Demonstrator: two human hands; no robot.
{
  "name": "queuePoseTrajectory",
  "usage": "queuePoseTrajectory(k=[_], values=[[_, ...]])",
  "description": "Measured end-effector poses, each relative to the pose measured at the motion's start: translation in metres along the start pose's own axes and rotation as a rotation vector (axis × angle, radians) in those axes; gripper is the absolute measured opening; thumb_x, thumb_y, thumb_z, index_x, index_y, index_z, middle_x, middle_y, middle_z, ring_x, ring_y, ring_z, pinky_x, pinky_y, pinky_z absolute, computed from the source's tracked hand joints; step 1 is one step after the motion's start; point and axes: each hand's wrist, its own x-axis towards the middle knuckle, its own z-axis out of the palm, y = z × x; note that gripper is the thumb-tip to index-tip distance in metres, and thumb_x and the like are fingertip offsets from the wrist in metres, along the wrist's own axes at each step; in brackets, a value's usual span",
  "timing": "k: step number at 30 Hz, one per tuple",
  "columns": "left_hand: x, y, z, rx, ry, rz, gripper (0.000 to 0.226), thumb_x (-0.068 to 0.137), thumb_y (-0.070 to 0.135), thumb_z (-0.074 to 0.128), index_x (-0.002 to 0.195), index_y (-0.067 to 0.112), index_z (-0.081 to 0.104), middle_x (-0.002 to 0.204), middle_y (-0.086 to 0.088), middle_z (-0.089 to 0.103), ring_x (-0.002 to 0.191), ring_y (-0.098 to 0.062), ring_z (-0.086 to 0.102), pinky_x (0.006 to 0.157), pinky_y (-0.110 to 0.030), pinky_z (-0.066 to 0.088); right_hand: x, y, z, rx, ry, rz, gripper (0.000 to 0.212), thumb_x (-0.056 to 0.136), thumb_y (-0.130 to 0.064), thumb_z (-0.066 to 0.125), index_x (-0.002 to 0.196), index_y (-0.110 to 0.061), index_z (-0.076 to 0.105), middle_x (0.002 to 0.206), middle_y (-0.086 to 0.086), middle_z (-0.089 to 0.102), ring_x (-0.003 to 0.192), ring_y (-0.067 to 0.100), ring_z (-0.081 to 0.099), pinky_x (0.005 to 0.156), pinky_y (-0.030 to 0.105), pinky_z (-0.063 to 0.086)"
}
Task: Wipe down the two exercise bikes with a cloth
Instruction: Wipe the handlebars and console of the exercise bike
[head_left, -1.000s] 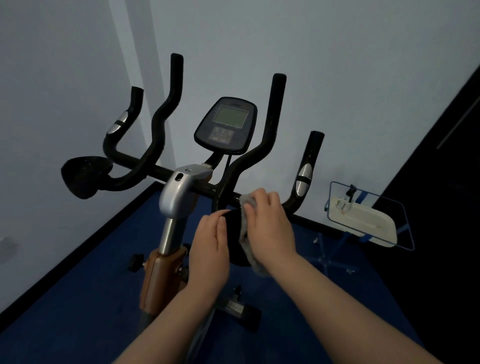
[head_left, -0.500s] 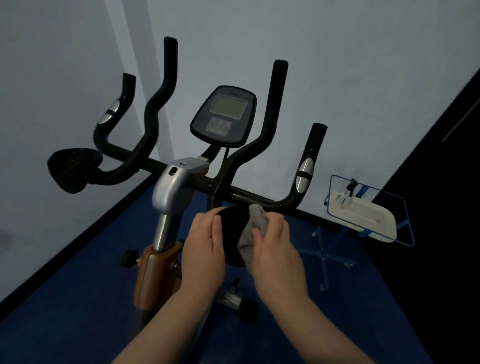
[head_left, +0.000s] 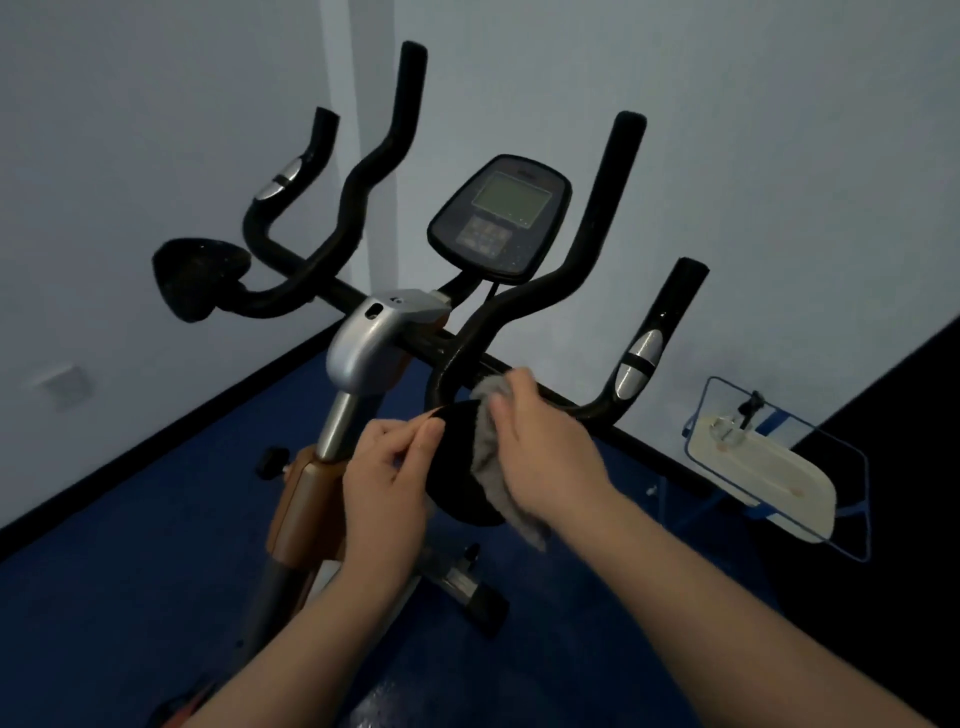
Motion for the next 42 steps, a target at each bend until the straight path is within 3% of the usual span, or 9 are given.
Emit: queuePoseTrajectory(k=[4, 9, 15, 19, 25, 32, 34, 38, 42], values=[[-0.009, 0.004, 0.002, -0.1, 0.12, -0.068, 0.009, 0.086, 0.023, 0.065, 0.092, 0.024, 0.072, 0.09, 0.002, 0.072, 0.089, -0.009, 0.067, 0.08, -0.022, 0.054, 0.039, -0.025, -0.003, -0.028, -0.187, -0.399, 0.018, 0.101, -0.032, 0.031, 0.093, -0.021, 0.044, 0.083, -0.002, 0.058, 0.08, 0.026, 0.056, 0.074, 0.048, 0.046], [-0.02, 0.005, -0.006, -0.081, 0.215, -0.035, 0.011, 0.079, 0.015, 0.074, 0.083, 0.025, 0.071, 0.083, 0.01, 0.072, 0.078, -0.004, 0.068, 0.073, -0.017, 0.054, 0.041, 0.006, -0.013, 0.074, -0.321, -0.505, 0.015, 0.1, -0.036, 0.032, 0.1, -0.03, 0.045, 0.089, -0.008, 0.056, 0.082, 0.015, 0.055, 0.073, 0.047, 0.047], [-0.032, -0.005, -0.004, -0.241, 0.35, -0.116, 0.033, 0.072, -0.009, 0.072, 0.074, 0.011, 0.047, 0.066, -0.001, 0.064, 0.062, -0.011, 0.065, 0.06, -0.022, 0.055, 0.047, -0.035, 0.012, -0.214, -0.362, -0.962, 0.012, 0.097, -0.035, 0.038, 0.101, -0.028, 0.047, 0.092, -0.005, 0.06, 0.084, 0.018, 0.055, 0.064, 0.036, 0.043], [-0.041, -0.006, -0.005, -0.232, 0.287, -0.143, 0.034, 0.071, -0.002, 0.077, 0.078, 0.022, 0.054, 0.083, 0.002, 0.068, 0.071, -0.013, 0.07, 0.066, -0.022, 0.056, 0.057, -0.007, -0.004, -0.066, -0.412, -0.828, 0.016, 0.096, -0.046, 0.032, 0.098, -0.037, 0.045, 0.087, -0.018, 0.054, 0.077, 0.004, 0.052, 0.063, 0.032, 0.044], [-0.036, 0.004, 0.001, -0.048, 0.254, -0.092, 0.024, 0.079, 0.008, 0.073, 0.089, 0.026, 0.06, 0.09, 0.007, 0.068, 0.078, -0.011, 0.067, 0.074, -0.027, 0.058, 0.048, -0.014, 0.008, -0.15, -0.23, -0.722, 0.021, 0.097, -0.05, 0.019, 0.087, -0.037, 0.033, 0.064, -0.014, 0.045, 0.058, 0.01, 0.048, 0.047, 0.029, 0.028], [-0.027, 0.009, 0.003, 0.01, 0.205, -0.02, 0.026, 0.082, 0.013, 0.071, 0.086, 0.036, 0.059, 0.088, 0.025, 0.064, 0.076, 0.004, 0.062, 0.064, -0.005, 0.047, 0.011, 0.017, 0.001, -0.016, -0.098, -0.295, 0.02, 0.098, -0.044, 0.022, 0.111, -0.033, 0.032, 0.091, -0.003, 0.053, 0.074, 0.019, 0.054, 0.059, 0.037, 0.043], [-0.022, 0.009, 0.004, 0.012, 0.181, -0.023, 0.025, 0.083, 0.013, 0.07, 0.087, 0.036, 0.059, 0.086, 0.023, 0.064, 0.074, 0.004, 0.061, 0.064, -0.006, 0.047, 0.013, 0.009, 0.002, -0.084, -0.112, -0.259, 0.018, 0.1, -0.041, 0.024, 0.111, -0.029, 0.031, 0.09, -0.002, 0.05, 0.07, 0.019, 0.049, 0.054, 0.034, 0.034], [-0.01, 0.011, 0.009, -0.009, 0.104, -0.012, 0.026, 0.081, 0.012, 0.07, 0.087, 0.035, 0.061, 0.089, 0.012, 0.067, 0.081, -0.006, 0.064, 0.071, -0.021, 0.054, -0.004, 0.013, -0.001, -0.049, -0.087, -0.137, 0.022, 0.1, -0.04, 0.025, 0.119, -0.028, 0.029, 0.101, 0.001, 0.056, 0.08, 0.021, 0.058, 0.059, 0.035, 0.041], [-0.001, 0.012, 0.008, 0.038, 0.058, 0.055, 0.024, 0.081, 0.015, 0.069, 0.091, 0.035, 0.059, 0.092, 0.013, 0.064, 0.087, -0.005, 0.063, 0.073, -0.023, 0.053, -0.02, 0.019, -0.007, -0.056, -0.059, -0.05, 0.017, 0.1, -0.04, 0.021, 0.111, -0.029, 0.028, 0.075, -0.008, 0.055, 0.062, 0.011, 0.051, 0.05, 0.032, 0.036]])
